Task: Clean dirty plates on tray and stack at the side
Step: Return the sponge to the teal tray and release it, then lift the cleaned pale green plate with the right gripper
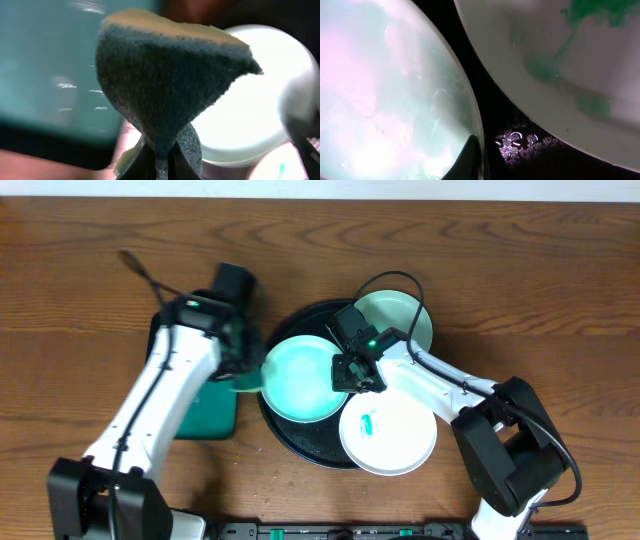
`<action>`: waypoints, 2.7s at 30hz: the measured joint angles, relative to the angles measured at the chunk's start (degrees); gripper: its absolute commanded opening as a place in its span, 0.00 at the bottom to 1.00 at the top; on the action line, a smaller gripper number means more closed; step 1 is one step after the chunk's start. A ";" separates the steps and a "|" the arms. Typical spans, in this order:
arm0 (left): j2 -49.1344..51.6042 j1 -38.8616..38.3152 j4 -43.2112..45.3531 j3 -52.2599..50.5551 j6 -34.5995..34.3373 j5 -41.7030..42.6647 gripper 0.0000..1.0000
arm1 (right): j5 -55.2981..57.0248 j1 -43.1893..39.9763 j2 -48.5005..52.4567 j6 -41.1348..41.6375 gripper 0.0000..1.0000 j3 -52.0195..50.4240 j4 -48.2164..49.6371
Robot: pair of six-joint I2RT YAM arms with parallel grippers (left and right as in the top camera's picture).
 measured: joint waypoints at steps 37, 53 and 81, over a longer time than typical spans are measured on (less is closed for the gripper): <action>11.72 17.97 3.41 0.00 6.32 1.73 0.76 | -0.09 0.00 0.00 0.00 0.02 0.00 0.11; -21.70 13.42 -5.51 0.22 6.49 5.57 0.82 | -0.90 0.04 -4.90 -1.18 0.02 -0.61 0.07; -22.21 13.42 -7.15 0.22 6.49 5.95 0.82 | -38.49 -16.09 -23.91 -1.53 0.01 -0.66 -21.51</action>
